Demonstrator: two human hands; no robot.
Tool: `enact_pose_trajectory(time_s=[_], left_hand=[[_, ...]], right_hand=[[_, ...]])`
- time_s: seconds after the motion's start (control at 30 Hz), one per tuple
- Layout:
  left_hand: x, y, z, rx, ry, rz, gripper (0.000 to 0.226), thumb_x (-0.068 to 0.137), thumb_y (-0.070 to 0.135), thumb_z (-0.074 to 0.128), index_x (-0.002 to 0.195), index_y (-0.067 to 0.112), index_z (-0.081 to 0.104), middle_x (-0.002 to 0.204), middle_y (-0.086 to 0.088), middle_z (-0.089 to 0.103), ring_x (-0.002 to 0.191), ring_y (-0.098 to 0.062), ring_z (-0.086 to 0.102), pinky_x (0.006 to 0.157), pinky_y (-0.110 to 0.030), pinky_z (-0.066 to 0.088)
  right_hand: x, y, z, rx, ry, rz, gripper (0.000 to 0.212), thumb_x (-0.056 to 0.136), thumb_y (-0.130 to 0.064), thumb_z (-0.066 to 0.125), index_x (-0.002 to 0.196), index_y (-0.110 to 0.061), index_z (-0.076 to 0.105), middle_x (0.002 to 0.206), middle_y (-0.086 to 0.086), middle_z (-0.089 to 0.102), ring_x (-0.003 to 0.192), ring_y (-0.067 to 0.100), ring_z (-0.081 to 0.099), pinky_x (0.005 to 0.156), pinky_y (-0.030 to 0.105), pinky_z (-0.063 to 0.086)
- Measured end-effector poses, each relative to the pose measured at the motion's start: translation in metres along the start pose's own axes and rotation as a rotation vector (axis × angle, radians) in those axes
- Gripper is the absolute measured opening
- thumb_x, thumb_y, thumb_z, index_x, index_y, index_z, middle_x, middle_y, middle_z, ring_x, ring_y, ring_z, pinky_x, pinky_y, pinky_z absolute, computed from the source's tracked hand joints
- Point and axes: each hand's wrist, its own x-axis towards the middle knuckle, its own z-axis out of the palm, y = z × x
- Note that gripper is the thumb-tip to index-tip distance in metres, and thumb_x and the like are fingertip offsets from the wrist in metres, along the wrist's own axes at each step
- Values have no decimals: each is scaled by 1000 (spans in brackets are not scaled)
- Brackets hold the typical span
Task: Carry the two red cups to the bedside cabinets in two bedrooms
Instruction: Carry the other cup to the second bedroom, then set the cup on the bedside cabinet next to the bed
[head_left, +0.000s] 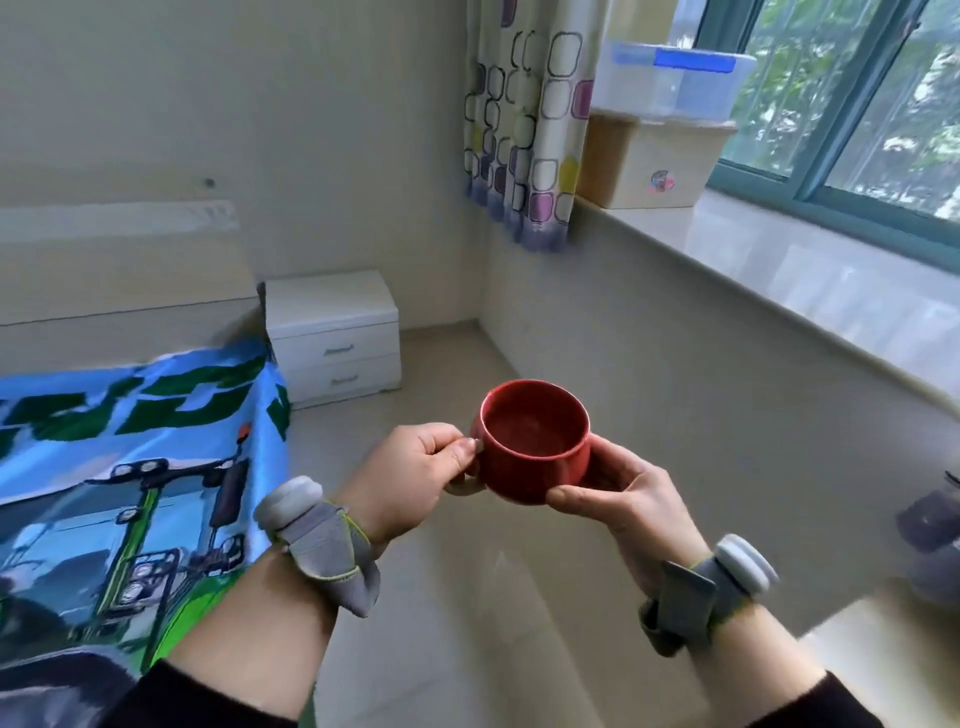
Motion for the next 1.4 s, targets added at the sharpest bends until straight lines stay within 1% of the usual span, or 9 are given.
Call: enact_pose_trajectory(time_s=[0.07, 0.23, 0.37, 0.47, 0.6, 0.73, 0.97, 1.2, 1.4], left_hand=[[29, -1, -9, 9, 45, -17, 29, 92, 13, 51, 65, 6, 60, 58, 1, 62, 58, -6, 62, 60, -15, 44], [83, -17, -39, 29, 138, -64, 29, 91, 18, 54, 68, 2, 61, 65, -6, 65, 70, -22, 60, 72, -33, 42], [141, -36, -81, 51, 193, -78, 29, 88, 23, 55, 68, 4, 63, 66, -6, 65, 67, -19, 59, 73, -35, 44], [185, -49, -116, 33, 192, -80, 27, 90, 17, 54, 72, 0, 64, 68, -9, 65, 62, -13, 60, 71, -31, 44], [239, -57, -164, -19, 214, -79, 27, 91, 11, 54, 70, -3, 63, 61, -7, 60, 50, 0, 56, 55, -11, 40], [279, -62, -199, -66, 246, -89, 25, 90, 8, 53, 74, -9, 63, 62, -10, 57, 46, 2, 53, 51, -8, 39], [356, -92, -260, -61, 317, -177, 26, 88, 15, 57, 66, 8, 67, 61, -5, 56, 61, -14, 48, 66, -29, 37], [459, -117, -315, -105, 395, -223, 25, 88, 13, 56, 67, 9, 69, 73, -12, 58, 67, -17, 49, 72, -31, 38], [541, -132, -357, -136, 487, -246, 25, 88, 12, 57, 66, 9, 69, 65, -6, 57, 62, -12, 49, 67, -26, 38]], right_hand=[[42, -2, -2, -2, -55, 1, 66, 47, -7, 88, 109, -21, 70, 104, 7, 75, 99, 21, 70, 75, 23, 54], [125, 7, 8, -26, -147, 13, 64, 48, -14, 89, 107, -27, 72, 104, 5, 75, 100, 20, 69, 76, 23, 54], [203, 16, 33, -20, -213, 11, 66, 45, -21, 90, 108, -30, 71, 105, 4, 75, 102, 20, 69, 78, 22, 54], [257, 24, 56, -6, -222, 13, 66, 45, -18, 90, 108, -28, 71, 104, 4, 75, 100, 19, 70, 75, 21, 54], [329, 29, 90, 0, -243, 6, 67, 45, -18, 90, 109, -26, 71, 104, 5, 75, 100, 20, 70, 74, 21, 54], [382, 31, 117, 20, -276, 9, 66, 45, -19, 91, 107, -31, 71, 106, 3, 75, 100, 17, 69, 74, 20, 53], [489, 49, 156, 13, -324, 74, 63, 50, -11, 88, 108, -26, 71, 107, 4, 74, 100, 17, 69, 75, 20, 53], [625, 62, 186, -20, -418, 102, 65, 53, -8, 85, 115, -21, 67, 107, 7, 74, 101, 20, 69, 76, 22, 53], [731, 69, 211, -26, -476, 120, 68, 53, -6, 84, 118, -18, 65, 108, 7, 74, 103, 22, 68, 79, 25, 53]])
